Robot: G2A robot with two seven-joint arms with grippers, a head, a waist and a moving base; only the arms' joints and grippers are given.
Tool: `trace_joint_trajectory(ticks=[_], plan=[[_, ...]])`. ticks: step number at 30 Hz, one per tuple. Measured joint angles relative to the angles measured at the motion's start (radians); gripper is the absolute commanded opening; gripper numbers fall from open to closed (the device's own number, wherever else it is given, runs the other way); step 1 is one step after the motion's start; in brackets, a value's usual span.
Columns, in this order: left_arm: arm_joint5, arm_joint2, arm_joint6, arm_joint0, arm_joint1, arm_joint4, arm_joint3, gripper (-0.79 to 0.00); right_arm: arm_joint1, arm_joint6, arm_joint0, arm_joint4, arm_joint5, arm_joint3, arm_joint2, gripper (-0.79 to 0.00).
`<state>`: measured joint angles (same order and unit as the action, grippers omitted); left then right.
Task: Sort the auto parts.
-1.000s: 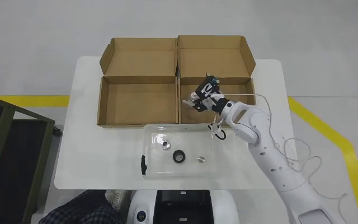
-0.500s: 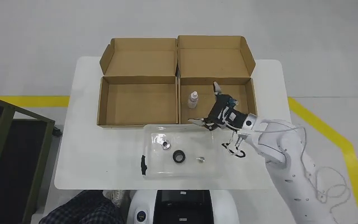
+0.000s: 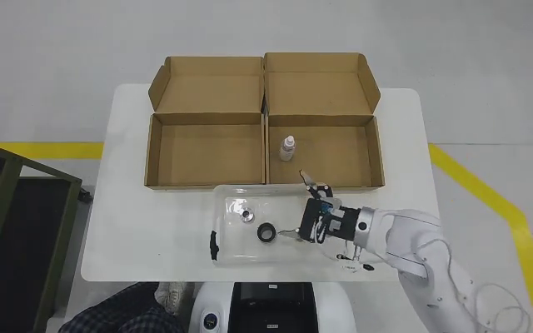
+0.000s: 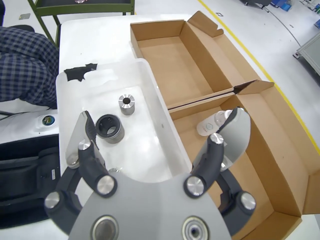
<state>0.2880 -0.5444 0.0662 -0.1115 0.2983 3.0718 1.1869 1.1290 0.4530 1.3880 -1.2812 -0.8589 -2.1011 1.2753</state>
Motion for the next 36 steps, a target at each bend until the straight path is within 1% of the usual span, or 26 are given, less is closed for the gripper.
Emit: trace_joint_trajectory(ticks=[6, 12, 18, 23, 26, 28, 31, 36], plan=[[0.0, 0.0, 0.0, 0.0, 0.0, 0.0, 0.0, 0.0, -0.016, 0.062, 0.019, -0.02, -0.095, 0.003, 0.009, 0.0], [0.0, 0.0, 0.0, 0.0, 0.0, 0.0, 0.0, 0.0, -0.028, 0.147, -0.006, -0.012, -0.151, 0.043, 0.002, 0.0], [0.0, 0.0, 0.0, 0.0, 0.0, 0.0, 0.0, 0.0, -0.045, 0.229, -0.042, 0.036, -0.153, 0.082, -0.034, 0.0], [0.0, 0.0, 0.0, 0.0, 0.0, 0.0, 0.0, 0.0, -0.061, 0.271, -0.063, 0.08, -0.153, 0.095, -0.044, 0.0], [0.0, 0.0, 0.0, 0.0, 0.0, 0.0, 0.0, 0.0, -0.07, 0.287, -0.075, 0.096, -0.153, 0.102, -0.05, -0.018], [0.0, 0.0, 0.0, 0.0, 0.0, 0.0, 0.0, 0.0, -0.075, 0.297, -0.083, 0.102, -0.153, 0.107, -0.056, -0.012], [0.0, 0.0, 0.0, 0.0, 0.0, 0.0, 0.0, 0.0, -0.081, 0.312, -0.094, 0.1, -0.153, 0.111, -0.067, -0.046], [0.0, 0.0, 0.0, 0.0, 0.0, 0.0, 0.0, 0.0, -0.091, 0.325, -0.11, 0.095, -0.153, 0.12, -0.086, -0.139]])
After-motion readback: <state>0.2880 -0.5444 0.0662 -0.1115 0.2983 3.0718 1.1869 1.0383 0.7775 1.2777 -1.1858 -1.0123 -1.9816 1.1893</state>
